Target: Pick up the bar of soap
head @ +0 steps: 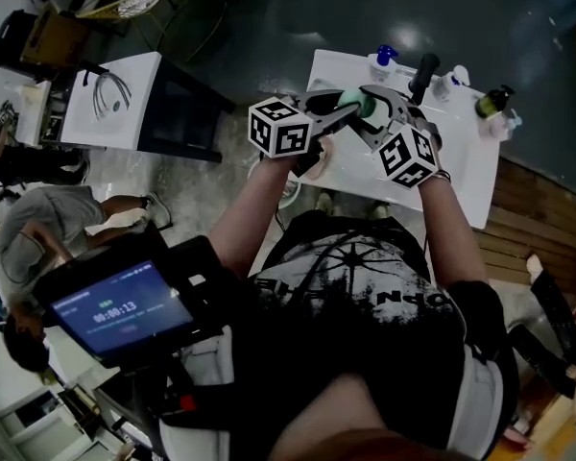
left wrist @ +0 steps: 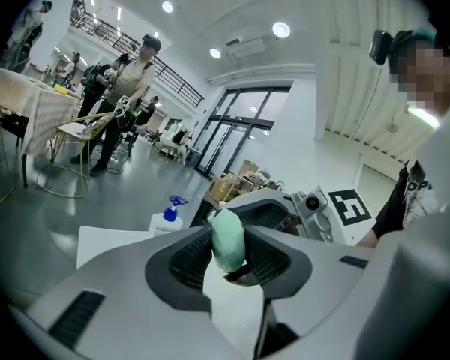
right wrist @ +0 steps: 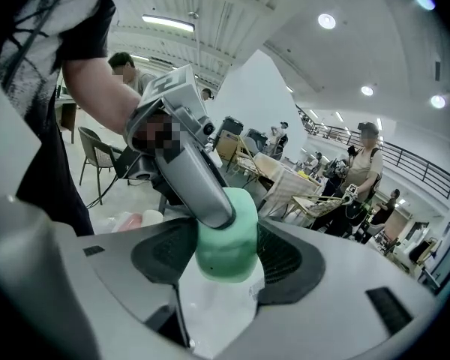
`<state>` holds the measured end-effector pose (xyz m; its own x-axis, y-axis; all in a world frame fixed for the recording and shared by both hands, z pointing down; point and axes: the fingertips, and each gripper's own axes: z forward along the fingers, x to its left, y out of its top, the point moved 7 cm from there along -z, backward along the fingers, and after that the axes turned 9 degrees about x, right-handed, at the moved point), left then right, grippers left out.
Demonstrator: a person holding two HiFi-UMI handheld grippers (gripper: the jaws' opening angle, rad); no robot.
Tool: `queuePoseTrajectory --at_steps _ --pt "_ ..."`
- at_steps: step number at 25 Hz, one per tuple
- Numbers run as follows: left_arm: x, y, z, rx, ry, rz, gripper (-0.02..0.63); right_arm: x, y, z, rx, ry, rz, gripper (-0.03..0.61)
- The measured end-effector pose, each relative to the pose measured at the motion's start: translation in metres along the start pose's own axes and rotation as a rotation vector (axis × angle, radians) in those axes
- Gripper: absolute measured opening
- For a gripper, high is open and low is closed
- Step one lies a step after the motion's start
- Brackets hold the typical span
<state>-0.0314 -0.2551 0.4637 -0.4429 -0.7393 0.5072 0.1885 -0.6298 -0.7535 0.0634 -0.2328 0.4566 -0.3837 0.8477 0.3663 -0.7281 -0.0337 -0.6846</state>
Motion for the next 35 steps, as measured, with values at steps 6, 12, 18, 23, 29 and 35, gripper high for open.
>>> queuePoseTrajectory --at_steps 6,12,18,23,29,35 --pt "-0.027 0.003 0.034 0.006 -0.032 0.036 0.138 -0.004 -0.029 -0.032 0.003 -0.049 0.019 0.262" --pt "-0.059 0.004 0.076 0.025 -0.086 0.065 0.138 -0.007 -0.067 -0.070 0.027 -0.102 0.057 0.262" --pt "-0.081 -0.002 0.130 0.059 -0.147 0.092 0.137 -0.009 -0.116 -0.098 0.054 -0.161 0.108 0.261" --pt "-0.105 0.005 0.153 0.081 -0.208 0.102 0.137 -0.012 -0.132 -0.128 0.091 -0.202 0.146 0.261" --pt "-0.131 0.012 0.177 0.103 -0.263 0.117 0.137 -0.016 -0.147 -0.159 0.131 -0.240 0.170 0.261" --pt "-0.158 0.014 0.198 0.129 -0.323 0.130 0.137 -0.014 -0.162 -0.191 0.176 -0.275 0.197 0.261"
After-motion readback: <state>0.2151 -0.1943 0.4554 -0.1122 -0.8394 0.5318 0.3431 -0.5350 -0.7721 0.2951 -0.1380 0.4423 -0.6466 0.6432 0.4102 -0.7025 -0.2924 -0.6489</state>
